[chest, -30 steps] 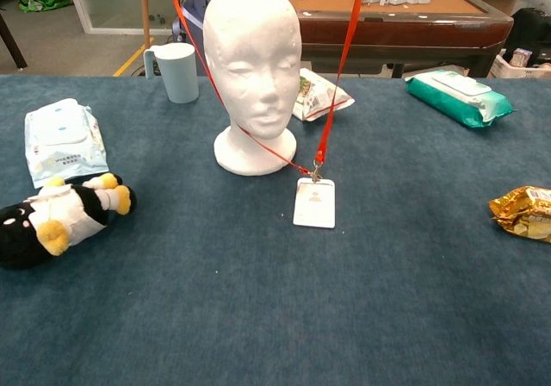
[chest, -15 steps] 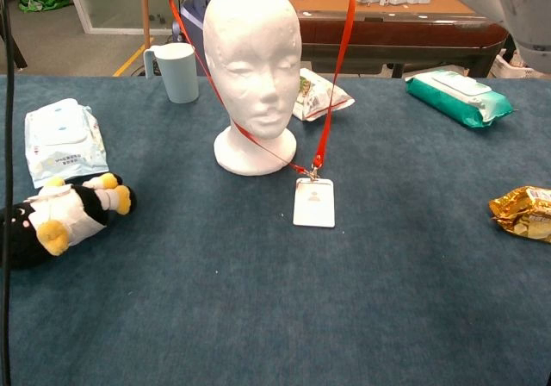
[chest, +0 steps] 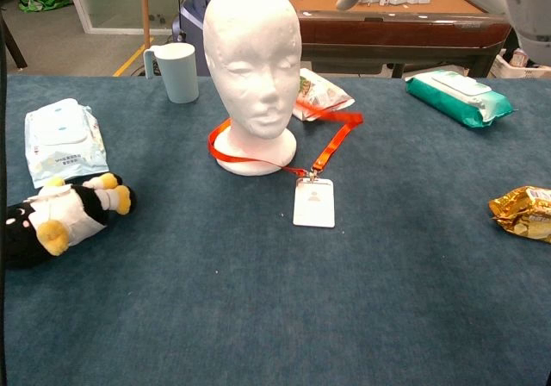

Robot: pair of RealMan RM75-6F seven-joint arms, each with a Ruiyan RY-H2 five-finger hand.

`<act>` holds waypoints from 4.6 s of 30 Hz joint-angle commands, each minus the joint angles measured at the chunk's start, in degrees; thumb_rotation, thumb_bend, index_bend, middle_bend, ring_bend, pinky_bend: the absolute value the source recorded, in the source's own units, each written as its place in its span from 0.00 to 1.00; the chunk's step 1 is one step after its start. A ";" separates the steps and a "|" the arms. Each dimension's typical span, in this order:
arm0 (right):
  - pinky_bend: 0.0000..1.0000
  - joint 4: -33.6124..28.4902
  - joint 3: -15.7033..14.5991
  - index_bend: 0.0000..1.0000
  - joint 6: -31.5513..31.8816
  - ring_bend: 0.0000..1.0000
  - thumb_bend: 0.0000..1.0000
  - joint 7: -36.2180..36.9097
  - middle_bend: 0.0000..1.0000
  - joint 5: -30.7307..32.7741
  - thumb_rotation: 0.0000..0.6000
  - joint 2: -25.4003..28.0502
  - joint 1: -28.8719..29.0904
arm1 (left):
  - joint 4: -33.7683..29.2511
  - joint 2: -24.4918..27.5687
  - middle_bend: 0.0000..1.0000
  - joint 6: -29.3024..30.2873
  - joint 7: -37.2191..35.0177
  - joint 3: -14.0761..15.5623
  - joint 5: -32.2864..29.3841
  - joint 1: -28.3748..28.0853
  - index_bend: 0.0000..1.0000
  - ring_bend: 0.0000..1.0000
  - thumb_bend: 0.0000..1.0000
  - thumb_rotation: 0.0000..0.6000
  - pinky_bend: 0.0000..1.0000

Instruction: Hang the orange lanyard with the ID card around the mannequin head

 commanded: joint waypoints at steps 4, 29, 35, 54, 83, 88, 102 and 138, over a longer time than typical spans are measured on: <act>1.00 -1.53 -0.24 0.02 -0.11 0.94 0.04 0.98 0.90 -0.65 1.00 1.30 -0.98 | -2.06 1.54 0.05 0.40 -0.74 -0.28 0.37 1.03 0.00 0.21 0.06 0.11 0.52; 1.00 -22.41 -10.79 0.15 -1.11 0.88 0.05 19.20 0.84 -28.25 1.00 22.29 -18.53 | -28.28 23.33 0.04 2.87 -19.08 1.80 14.58 20.22 0.00 0.19 0.07 0.34 0.47; 1.00 -25.47 -14.99 0.20 0.01 0.88 0.05 24.40 0.84 -36.77 1.00 26.58 -24.11 | -31.92 26.61 0.04 4.06 -24.26 4.06 20.59 26.00 0.00 0.19 0.07 0.32 0.47; 1.00 -24.45 -26.55 0.21 -6.21 0.91 0.11 26.80 0.86 -53.80 1.00 27.58 -31.66 | -33.67 25.94 0.04 16.97 -30.02 14.19 39.44 41.94 0.00 0.19 0.07 0.41 0.46; 1.00 -8.36 -22.25 0.21 -22.20 1.00 0.80 6.43 1.00 -20.97 1.00 3.06 -16.23 | -34.90 26.00 0.04 24.00 -34.97 17.11 50.90 51.91 0.00 0.19 0.07 0.53 0.45; 1.00 -4.69 -21.60 0.21 -21.81 1.00 0.79 6.28 1.00 -17.73 1.00 0.21 -14.73 | -34.80 26.23 0.04 23.52 -35.39 16.63 50.93 52.15 0.00 0.19 0.07 0.54 0.45; 1.00 3.15 -20.13 0.21 -21.32 1.00 0.80 6.71 1.00 -14.42 1.00 -6.50 -11.48 | -34.92 25.78 0.05 24.52 -34.35 16.51 53.12 53.51 0.00 0.19 0.07 0.53 0.45; 1.00 -14.03 -25.95 0.21 -17.35 1.00 0.79 6.66 1.00 -19.20 1.00 -1.84 -11.31 | -39.80 27.36 0.04 26.76 -33.58 18.35 61.55 56.33 0.00 0.19 0.07 0.54 0.45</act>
